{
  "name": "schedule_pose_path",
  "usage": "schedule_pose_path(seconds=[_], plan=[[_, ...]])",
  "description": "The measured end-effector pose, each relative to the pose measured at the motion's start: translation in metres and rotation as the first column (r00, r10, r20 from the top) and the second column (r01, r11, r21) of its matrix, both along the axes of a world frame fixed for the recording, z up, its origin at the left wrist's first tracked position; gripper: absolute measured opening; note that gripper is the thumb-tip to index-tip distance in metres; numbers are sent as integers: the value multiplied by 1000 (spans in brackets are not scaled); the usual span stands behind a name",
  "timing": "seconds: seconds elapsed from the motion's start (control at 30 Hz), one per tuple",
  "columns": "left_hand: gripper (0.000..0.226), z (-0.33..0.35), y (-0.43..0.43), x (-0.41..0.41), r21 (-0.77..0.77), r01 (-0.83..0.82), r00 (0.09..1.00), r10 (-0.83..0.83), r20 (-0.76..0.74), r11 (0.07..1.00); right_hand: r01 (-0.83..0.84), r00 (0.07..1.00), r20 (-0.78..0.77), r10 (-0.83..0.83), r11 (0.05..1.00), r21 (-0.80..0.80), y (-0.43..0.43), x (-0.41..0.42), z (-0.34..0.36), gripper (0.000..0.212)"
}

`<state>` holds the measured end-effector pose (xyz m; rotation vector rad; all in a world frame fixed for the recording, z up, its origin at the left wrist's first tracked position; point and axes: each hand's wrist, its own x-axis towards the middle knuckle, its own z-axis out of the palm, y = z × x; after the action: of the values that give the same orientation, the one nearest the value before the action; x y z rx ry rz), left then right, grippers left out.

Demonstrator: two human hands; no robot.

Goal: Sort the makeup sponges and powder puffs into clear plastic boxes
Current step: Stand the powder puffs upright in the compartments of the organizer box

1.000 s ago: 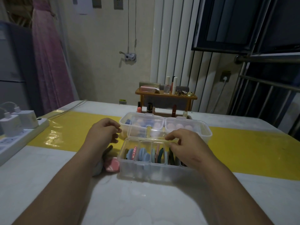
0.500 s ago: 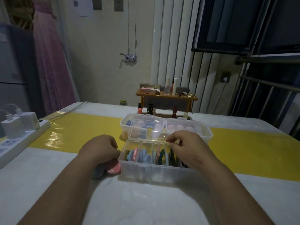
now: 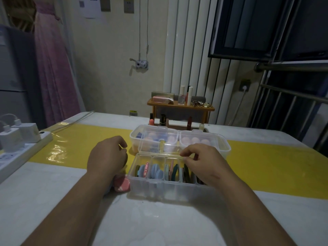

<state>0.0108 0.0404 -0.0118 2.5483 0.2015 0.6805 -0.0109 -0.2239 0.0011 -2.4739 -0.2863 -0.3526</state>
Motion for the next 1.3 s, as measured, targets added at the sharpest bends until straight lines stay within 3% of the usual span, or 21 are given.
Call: schedule_pose_path(seconds=[0.17, 0.33, 0.5, 0.6, 0.8, 0.87, 0.97, 1.03, 1.3], plan=[[20, -2, -1, 1, -110, 21, 997, -12, 80, 994, -1, 1000, 5, 1, 1000, 26, -1, 0, 0, 17], [16, -5, -2, -1, -131, 68, 983, -89, -161, 989, 1, 1000, 3, -2, 1000, 27, -1, 0, -1, 17], [17, 1, -4, -2, -108, 55, 977, -76, -199, 993, 5, 1000, 18, -6, 1000, 25, -1, 0, 0, 18], [24, 2, -4, 0, -141, 35, 993, -51, -109, 989, 2, 1000, 20, -3, 999, 40, -1, 0, 0, 18], [18, 0, -11, 1, -227, 50, 975, 1, 221, 973, -3, 999, 38, 0, 997, 72, -3, 0, 1, 18], [15, 1, -14, 0, -423, 117, 958, 10, 286, 899, -6, 999, 41, 2, 995, 96, -3, 1, 1, 18], [15, 4, -18, -2, -683, 260, 950, -54, 308, 683, -14, 999, 34, 9, 992, 123, -3, 1, 0, 18], [18, 5, -22, -3, -725, 311, 944, -114, 308, 614, -21, 999, 31, 17, 989, 143, -3, 1, 0, 17], [32, 9, -35, -15, -679, 478, 873, -385, 298, 557, -94, 995, -8, 98, 972, 217, 2, 1, 2, 25]])
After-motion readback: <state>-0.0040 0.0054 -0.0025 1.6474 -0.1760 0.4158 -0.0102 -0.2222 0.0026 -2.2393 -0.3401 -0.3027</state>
